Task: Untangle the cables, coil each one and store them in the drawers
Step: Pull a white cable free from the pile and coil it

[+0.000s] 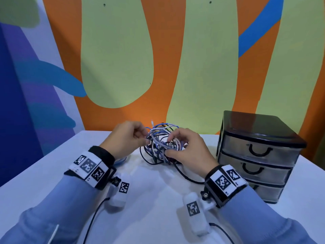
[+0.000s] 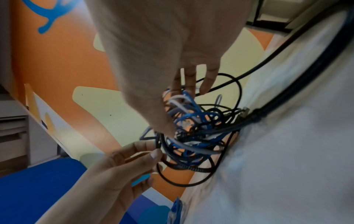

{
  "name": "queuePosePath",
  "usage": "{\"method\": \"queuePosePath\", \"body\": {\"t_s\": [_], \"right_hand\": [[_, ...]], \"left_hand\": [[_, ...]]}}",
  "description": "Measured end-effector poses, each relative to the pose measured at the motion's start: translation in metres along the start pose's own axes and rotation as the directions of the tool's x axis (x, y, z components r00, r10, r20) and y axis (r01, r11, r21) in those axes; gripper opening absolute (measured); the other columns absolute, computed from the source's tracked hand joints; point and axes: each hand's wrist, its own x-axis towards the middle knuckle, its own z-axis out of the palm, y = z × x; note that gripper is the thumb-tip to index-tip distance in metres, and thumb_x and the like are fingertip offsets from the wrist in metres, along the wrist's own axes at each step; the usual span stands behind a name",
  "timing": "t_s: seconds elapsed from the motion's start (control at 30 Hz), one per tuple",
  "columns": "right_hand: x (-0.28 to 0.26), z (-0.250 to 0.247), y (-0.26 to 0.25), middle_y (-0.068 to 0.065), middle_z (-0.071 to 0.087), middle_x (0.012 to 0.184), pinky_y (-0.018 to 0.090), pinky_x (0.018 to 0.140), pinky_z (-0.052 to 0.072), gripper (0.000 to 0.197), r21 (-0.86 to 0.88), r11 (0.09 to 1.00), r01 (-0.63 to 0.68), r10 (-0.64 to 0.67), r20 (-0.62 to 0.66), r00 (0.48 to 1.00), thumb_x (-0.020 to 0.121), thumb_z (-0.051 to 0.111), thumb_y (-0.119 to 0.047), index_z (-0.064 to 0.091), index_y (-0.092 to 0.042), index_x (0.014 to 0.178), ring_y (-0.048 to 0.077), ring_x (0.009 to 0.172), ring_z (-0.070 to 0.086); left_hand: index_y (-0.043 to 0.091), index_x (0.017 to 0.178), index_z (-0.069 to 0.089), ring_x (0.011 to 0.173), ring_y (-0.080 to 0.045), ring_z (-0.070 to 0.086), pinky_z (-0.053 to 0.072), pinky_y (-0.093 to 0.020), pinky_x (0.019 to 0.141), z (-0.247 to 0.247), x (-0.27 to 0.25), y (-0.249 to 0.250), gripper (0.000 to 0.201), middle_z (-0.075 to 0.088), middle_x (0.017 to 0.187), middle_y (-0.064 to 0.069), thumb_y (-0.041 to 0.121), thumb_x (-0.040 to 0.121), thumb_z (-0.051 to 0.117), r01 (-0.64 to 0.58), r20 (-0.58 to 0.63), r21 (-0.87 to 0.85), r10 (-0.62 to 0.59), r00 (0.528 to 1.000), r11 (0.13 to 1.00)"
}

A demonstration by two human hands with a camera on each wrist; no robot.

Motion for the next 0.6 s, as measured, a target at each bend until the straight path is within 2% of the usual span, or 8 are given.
{"method": "queuePosePath", "body": {"t_s": [0.1, 0.13, 0.2, 0.27, 0.33, 0.43, 0.53, 0.6], "right_hand": [[-0.001, -0.005, -0.009, 0.008, 0.063, 0.090, 0.031, 0.067, 0.049, 0.052, 0.210, 0.977, 0.033, -0.029, -0.020, 0.999, 0.081, 0.081, -0.010, 0.064, -0.039, 0.121, 0.019, 0.066, 0.054], [0.000, -0.006, -0.012, 0.008, 0.064, 0.093, 0.031, 0.067, 0.054, 0.050, 0.279, 0.960, 0.021, -0.004, -0.061, 0.998, 0.087, 0.079, -0.012, 0.061, -0.039, 0.126, 0.020, 0.064, 0.059], [0.002, -0.009, -0.012, 0.003, 0.062, 0.098, 0.039, 0.068, 0.063, 0.038, 0.341, 0.940, -0.013, 0.075, -0.169, 0.983, 0.098, 0.069, -0.014, 0.061, -0.036, 0.127, 0.024, 0.061, 0.067], [0.005, -0.009, -0.005, 0.000, 0.061, 0.101, 0.053, 0.070, 0.063, 0.033, 0.256, 0.965, -0.056, 0.119, -0.238, 0.964, 0.100, 0.057, -0.005, 0.065, -0.030, 0.119, 0.023, 0.057, 0.070], [0.007, -0.009, 0.002, -0.001, 0.061, 0.102, 0.052, 0.069, 0.060, 0.036, 0.117, 0.991, -0.063, 0.091, -0.252, 0.963, 0.096, 0.056, 0.001, 0.071, -0.029, 0.109, 0.015, 0.057, 0.068], [0.005, -0.016, 0.001, -0.007, 0.057, 0.108, 0.026, 0.079, 0.045, 0.039, -0.091, 0.995, -0.031, 0.014, -0.181, 0.983, 0.088, 0.073, -0.013, 0.070, -0.041, 0.116, 0.001, 0.083, 0.053], [0.001, -0.019, -0.008, -0.011, 0.050, 0.124, 0.029, 0.097, 0.038, 0.058, -0.033, 0.999, -0.039, 0.037, -0.045, 0.998, 0.081, 0.079, -0.016, 0.064, -0.050, 0.125, 0.010, 0.122, 0.044], [-0.002, -0.014, -0.014, -0.011, 0.052, 0.131, 0.035, 0.098, 0.045, 0.057, 0.091, 0.993, -0.079, 0.076, 0.036, 0.996, 0.075, 0.080, -0.017, 0.065, -0.049, 0.120, 0.012, 0.129, 0.048]], "left_hand": [[0.022, 0.082, 0.073, 0.066, -0.013, 0.063, 0.047, -0.027, 0.065, -0.003, -0.001, -0.002, 0.016, 0.073, 0.074, 0.000, 0.017, 0.083, 0.088, 0.023, -0.026, 0.052, -0.021, 0.999, 0.998], [0.023, 0.081, 0.073, 0.066, -0.012, 0.063, 0.046, -0.027, 0.065, -0.005, -0.002, -0.001, 0.014, 0.073, 0.073, 0.003, 0.017, 0.083, 0.086, 0.008, -0.039, 0.081, -0.004, 0.999, 0.997], [0.025, 0.077, 0.074, 0.065, -0.010, 0.065, 0.051, -0.029, 0.065, -0.007, -0.005, 0.005, 0.013, 0.072, 0.068, 0.006, 0.018, 0.080, 0.084, -0.037, -0.081, 0.095, 0.045, 0.996, 0.995], [0.025, 0.075, 0.074, 0.064, -0.011, 0.067, 0.057, -0.033, 0.067, -0.009, -0.007, 0.009, 0.012, 0.072, 0.066, 0.007, 0.020, 0.075, 0.085, -0.080, -0.127, 0.072, 0.089, 0.988, 0.994], [0.025, 0.074, 0.073, 0.064, -0.015, 0.067, 0.059, -0.038, 0.066, -0.010, -0.009, 0.011, 0.013, 0.071, 0.064, 0.007, 0.022, 0.073, 0.086, -0.113, -0.173, 0.074, 0.124, 0.977, 0.991], [0.024, 0.075, 0.072, 0.063, -0.018, 0.066, 0.059, -0.043, 0.064, -0.010, -0.010, 0.009, 0.016, 0.070, 0.065, 0.005, 0.021, 0.075, 0.088, -0.166, -0.212, 0.051, 0.173, 0.962, 0.985], [0.021, 0.077, 0.071, 0.067, -0.025, 0.068, 0.059, -0.044, 0.064, -0.010, -0.012, 0.008, 0.021, 0.072, 0.070, 0.003, 0.025, 0.081, 0.091, -0.256, -0.223, -0.018, 0.246, 0.943, 0.966], [0.016, 0.078, 0.072, 0.069, -0.021, 0.074, 0.062, -0.044, 0.067, -0.010, -0.012, 0.010, 0.020, 0.075, 0.074, 0.004, 0.018, 0.081, 0.091, -0.297, -0.226, -0.076, 0.274, 0.935, 0.952]]}}
